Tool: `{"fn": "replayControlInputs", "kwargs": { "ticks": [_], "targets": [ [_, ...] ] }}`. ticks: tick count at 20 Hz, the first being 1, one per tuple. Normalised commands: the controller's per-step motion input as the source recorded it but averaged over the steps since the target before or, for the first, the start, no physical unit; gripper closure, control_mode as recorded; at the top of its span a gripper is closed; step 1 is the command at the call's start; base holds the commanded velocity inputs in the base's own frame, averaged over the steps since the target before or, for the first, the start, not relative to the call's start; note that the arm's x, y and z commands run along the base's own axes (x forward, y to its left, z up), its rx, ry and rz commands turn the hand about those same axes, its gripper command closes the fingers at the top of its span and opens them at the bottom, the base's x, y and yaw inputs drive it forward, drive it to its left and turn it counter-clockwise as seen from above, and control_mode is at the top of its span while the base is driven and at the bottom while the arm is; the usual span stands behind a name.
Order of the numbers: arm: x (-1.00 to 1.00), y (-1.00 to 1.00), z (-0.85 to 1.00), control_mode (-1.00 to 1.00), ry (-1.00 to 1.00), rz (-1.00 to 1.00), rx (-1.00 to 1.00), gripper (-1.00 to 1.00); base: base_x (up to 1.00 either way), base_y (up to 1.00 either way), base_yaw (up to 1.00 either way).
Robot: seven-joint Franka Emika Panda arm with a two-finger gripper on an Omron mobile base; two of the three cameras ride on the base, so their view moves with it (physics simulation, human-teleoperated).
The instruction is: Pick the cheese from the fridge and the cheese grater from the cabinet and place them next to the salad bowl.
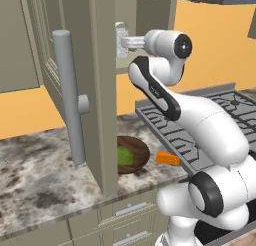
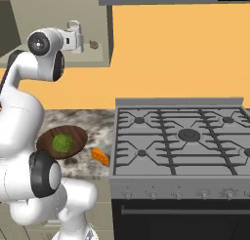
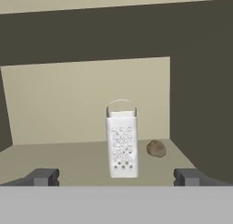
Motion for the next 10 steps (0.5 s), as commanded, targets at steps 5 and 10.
{"fn": "replayControlInputs", "kwargs": {
  "ticks": [5, 10],
  "targets": [
    [0.39, 0.0, -0.01, -1.0, 0.0, 0.0, 0.0, -1.0, 0.0, 0.0, 0.0],
    [0.38, 0.0, -0.04, -1.0, 0.0, 0.0, 0.0, -1.0, 0.0, 0.0, 0.0]
  ]
}}
